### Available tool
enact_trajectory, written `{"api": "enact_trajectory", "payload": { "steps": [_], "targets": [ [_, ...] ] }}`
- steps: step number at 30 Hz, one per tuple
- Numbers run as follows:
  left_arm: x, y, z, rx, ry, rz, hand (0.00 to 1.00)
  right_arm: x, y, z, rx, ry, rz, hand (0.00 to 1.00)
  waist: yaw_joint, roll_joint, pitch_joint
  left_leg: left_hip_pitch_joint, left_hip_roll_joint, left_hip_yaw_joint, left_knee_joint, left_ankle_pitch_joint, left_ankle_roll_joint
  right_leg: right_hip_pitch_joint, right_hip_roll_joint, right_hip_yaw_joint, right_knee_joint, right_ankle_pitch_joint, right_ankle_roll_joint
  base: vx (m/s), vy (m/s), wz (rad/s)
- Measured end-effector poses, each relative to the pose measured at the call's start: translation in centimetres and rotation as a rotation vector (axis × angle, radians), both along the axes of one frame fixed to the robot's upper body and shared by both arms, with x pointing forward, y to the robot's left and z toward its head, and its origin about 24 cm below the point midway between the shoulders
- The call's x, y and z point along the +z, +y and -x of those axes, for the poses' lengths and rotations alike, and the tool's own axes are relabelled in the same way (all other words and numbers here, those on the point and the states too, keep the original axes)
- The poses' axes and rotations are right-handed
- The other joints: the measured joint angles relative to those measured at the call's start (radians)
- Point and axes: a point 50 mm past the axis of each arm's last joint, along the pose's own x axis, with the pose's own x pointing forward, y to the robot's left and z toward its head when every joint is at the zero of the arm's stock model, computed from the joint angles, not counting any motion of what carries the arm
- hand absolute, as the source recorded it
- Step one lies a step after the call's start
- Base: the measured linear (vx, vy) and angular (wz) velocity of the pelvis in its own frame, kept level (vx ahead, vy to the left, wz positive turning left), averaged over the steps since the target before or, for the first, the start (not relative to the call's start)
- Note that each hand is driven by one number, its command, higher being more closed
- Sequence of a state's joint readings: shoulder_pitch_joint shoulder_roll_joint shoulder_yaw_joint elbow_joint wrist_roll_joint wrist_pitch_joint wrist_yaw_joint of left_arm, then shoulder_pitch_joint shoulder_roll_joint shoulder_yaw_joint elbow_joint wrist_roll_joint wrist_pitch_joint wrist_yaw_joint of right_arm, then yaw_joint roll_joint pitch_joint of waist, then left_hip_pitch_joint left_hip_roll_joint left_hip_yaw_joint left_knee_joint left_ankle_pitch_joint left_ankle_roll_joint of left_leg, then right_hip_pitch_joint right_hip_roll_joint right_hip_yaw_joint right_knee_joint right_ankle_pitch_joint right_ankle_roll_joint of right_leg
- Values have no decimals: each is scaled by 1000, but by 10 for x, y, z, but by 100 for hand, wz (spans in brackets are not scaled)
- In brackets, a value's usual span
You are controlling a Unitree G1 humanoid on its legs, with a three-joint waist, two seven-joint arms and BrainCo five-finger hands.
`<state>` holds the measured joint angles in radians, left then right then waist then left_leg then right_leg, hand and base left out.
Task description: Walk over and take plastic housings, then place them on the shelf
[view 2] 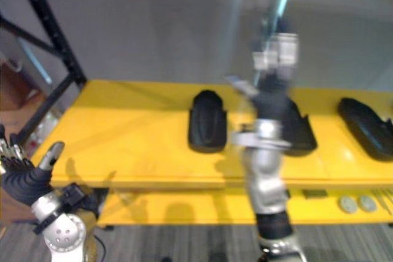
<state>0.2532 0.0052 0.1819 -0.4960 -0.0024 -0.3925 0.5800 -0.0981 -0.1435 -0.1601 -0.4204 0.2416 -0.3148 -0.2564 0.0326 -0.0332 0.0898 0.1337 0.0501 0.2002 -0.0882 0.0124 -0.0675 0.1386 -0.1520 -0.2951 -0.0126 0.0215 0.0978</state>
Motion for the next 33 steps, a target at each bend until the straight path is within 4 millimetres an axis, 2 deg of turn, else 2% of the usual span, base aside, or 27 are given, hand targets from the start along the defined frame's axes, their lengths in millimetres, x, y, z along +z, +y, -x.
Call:
{"api": "enact_trajectory", "payload": {
  "steps": [3, 5, 8, 10, 13, 15, 18, 22, 26, 27, 29, 30, 33],
  "targets": [
    [1, 0, -2, -20, -6, 4, 0, -24, -25, 23, -123, 115, -2, 0, -52, 13, -2, 25, 8, 52, 0, -10, 0, -5, 10, 53, -3, 1, 0, 9, 26, -62],
    [3, -3, -6, -57, -24, 19, 0, -50, -38, 44, -192, 250, -18, 0, -93, 22, -11, 25, 22, 99, 0, -17, -8, -35, 27, 103, -4, 8, -3, 21, 1, -60],
    [0, -11, -10, -101, -12, 32, 0, -80, -41, 68, -214, 391, -78, 0, -137, 25, -10, 25, 37, 143, 0, -23, -17, -54, 45, 144, -20, 22, -7, 31, -21, -45],
    [-6, -21, -15, -151, 13, 47, 0, -92, -40, 77, -216, 443, -124, 0, -155, 26, -9, 26, 41, 162, 1, -26, -21, -64, 52, 162, -22, 24, -6, 31, -17, -31],
    [-16, -36, -25, -222, 63, 72, 0, -104, -31, 80, -175, 456, -189, 0, -163, 30, 8, 37, 44, 196, 1, -32, -26, -69, 59, 195, -31, 35, -5, 20, 0, -34],
    [-18, -45, -28, -265, 84, 76, 0, -106, -20, 77, -122, 445, -195, 0, -173, 32, 11, 39, 45, 199, 1, -36, -27, -68, 60, 199, -32, 35, -5, 11, 0, -11],
    [-18, -53, -33, -320, 97, 57, 0, -105, -2, 65, -42, 425, -200, 0, -169, 32, 13, 40, 47, 222, 3, -42, -29, -78, 64, 219, -33, 36, -3, 21, -3, -15],
    [-14, -66, -38, -394, 84, 44, 0, -108, 0, 57, -86, 439, -212, 0, -161, 33, 18, 40, 44, 236, 6, -44, -28, -92, 69, 241, -33, 40, 0, 27, -7, -14],
    [-9, -89, -48, -553, 78, 14, 0, -108, -4, 54, -184, 464, -207, 0, -165, 33, 18, 67, 47, 334, 6, -66, -37, -121, 89, 331, -34, 54, 7, -2, 3, -61],
    [-9, -93, -49, -572, 76, 12, 0, -109, -5, 56, -196, 470, -212, 0, -172, 33, 20, 77, 47, 352, 6, -72, -39, -121, 93, 349, -34, 55, 8, -2, 17, -85],
    [-7, -110, -57, -659, 70, -2, 0, -116, -13, 66, -267, 519, -229, 0, -214, 33, 23, 94, 54, 417, 38, -109, -47, -124, 104, 411, -35, 58, 10, -7, 18, -83],
    [-6, -115, -59, -683, 68, -13, 0, -118, -17, 70, -289, 533, -228, 0, -224, 33, 26, 94, 58, 433, 56, -122, -49, -125, 105, 424, -35, 58, 10, -3, 15, -80],
    [3, -138, -66, -793, 42, -67, 0, -123, -38, 96, -397, 579, -229, 0, -285, 53, 43, 114, 69, 516, 98, -164, -58, -139, 120, 506, -36, 65, 18, 20, -3, -75]
  ]
}}
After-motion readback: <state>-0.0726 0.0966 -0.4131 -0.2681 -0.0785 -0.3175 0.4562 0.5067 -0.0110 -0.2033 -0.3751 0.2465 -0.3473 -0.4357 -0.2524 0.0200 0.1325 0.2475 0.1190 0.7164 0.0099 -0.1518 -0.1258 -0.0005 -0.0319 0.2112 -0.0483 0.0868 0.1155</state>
